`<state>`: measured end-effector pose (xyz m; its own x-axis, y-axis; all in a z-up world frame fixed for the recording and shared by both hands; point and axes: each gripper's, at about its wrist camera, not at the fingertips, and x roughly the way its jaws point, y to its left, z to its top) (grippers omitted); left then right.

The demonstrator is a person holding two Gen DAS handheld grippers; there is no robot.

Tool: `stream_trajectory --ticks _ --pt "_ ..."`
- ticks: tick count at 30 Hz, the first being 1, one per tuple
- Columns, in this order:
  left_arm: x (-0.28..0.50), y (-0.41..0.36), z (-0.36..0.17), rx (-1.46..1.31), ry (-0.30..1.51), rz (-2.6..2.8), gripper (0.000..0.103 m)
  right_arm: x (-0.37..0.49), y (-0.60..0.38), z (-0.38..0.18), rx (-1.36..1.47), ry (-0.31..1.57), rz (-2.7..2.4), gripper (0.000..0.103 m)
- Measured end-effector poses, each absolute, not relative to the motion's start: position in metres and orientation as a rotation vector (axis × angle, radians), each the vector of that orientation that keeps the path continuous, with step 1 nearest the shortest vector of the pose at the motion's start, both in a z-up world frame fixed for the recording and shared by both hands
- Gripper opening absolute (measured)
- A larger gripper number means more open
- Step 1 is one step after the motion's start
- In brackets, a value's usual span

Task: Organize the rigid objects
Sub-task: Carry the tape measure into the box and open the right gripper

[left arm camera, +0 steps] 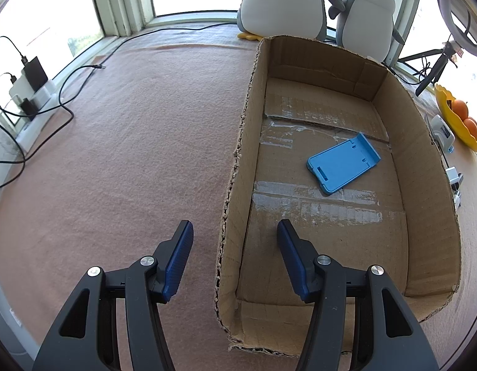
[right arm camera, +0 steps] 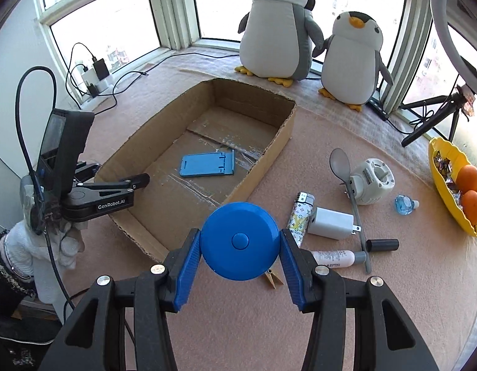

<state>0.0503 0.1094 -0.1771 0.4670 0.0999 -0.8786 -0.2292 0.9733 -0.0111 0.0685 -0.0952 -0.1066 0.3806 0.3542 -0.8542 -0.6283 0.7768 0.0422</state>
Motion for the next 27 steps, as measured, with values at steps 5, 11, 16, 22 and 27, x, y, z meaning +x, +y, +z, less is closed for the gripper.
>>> stream_trajectory --ticks 5,11,16,22,27 --pt "0.05 0.109 -0.177 -0.135 1.066 0.202 0.057 0.065 -0.06 -0.109 -0.354 0.975 0.694 0.046" --pt "0.051 0.108 -0.176 -0.138 1.065 0.2 0.057 0.064 -0.031 -0.121 -0.378 0.986 0.736 0.046" --pt "0.051 0.108 -0.176 -0.14 1.065 0.199 0.057 0.067 -0.018 -0.134 -0.4 1.004 0.743 0.046" --pt "0.051 0.108 -0.176 -0.142 1.064 0.198 0.057 0.073 -0.016 -0.143 -0.403 1.026 0.736 0.046" --pt "0.052 0.108 -0.176 -0.142 1.064 0.197 0.057 0.072 -0.016 -0.147 -0.41 1.03 0.735 0.046"
